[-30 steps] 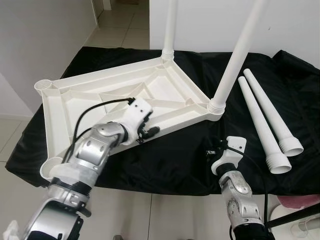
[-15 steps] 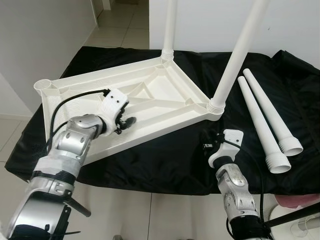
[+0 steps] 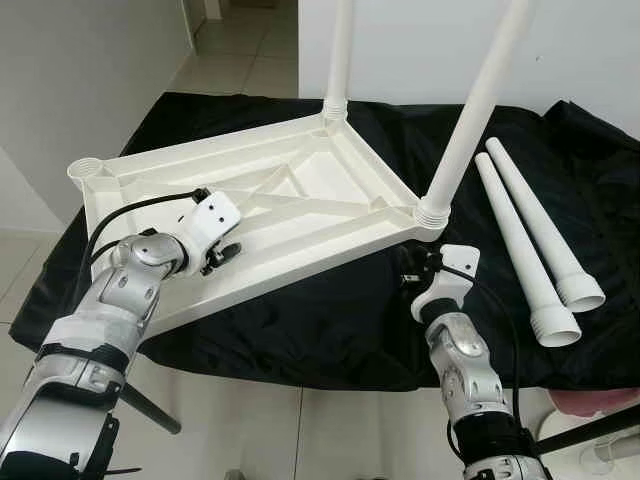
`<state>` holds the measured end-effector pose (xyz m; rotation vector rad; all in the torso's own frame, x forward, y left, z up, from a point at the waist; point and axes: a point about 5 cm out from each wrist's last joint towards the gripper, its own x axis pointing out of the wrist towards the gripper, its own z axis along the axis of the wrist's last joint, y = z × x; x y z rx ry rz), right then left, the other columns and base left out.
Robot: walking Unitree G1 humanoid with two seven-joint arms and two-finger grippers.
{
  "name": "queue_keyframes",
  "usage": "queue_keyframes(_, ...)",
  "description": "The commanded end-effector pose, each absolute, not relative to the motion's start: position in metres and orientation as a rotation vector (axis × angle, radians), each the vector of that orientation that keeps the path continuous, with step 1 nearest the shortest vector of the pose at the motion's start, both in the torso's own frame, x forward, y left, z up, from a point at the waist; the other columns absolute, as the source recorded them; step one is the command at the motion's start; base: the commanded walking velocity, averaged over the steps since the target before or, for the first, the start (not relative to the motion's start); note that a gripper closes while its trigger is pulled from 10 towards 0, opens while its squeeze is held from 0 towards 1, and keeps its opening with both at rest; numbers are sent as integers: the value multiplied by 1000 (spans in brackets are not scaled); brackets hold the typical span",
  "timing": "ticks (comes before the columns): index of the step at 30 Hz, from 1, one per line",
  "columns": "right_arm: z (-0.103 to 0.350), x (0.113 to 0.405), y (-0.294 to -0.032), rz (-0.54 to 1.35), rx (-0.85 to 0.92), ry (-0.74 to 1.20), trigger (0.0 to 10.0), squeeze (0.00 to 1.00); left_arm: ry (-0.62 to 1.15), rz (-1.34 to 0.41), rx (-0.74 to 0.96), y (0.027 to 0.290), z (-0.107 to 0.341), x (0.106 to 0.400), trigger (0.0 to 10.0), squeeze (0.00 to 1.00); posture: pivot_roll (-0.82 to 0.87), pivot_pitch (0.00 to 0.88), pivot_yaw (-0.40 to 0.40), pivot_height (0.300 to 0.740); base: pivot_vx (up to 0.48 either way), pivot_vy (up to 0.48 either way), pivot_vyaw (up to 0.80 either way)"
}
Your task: Building children table
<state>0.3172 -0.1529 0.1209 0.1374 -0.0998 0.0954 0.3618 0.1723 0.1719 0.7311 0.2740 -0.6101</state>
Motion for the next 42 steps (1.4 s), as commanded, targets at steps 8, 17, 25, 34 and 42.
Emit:
queue_keyframes(8,118,318,-152,86,148,-90,10000,0,285,-562,847,162,146,351,10000,0,21,77,9,740,0,0,0)
queue_keyframes(17,116,317,-153,75,156,-90,10000,0,256,-627,754,135,145,350,10000,0,14,81,18,740,0,0,0)
queue_keyframes(25,114,316,-154,68,157,-86,10000,0,231,-705,641,112,147,344,10000,0,12,80,20,740,0,0,0)
queue_keyframes(34,114,315,-155,65,161,-87,10000,0,223,-802,534,91,152,334,10000,0,12,84,22,740,0,0,0)
queue_keyframes(42,113,315,-155,61,163,-84,10000,0,211,-849,492,70,153,326,10000,0,10,82,28,740,0,0,0)
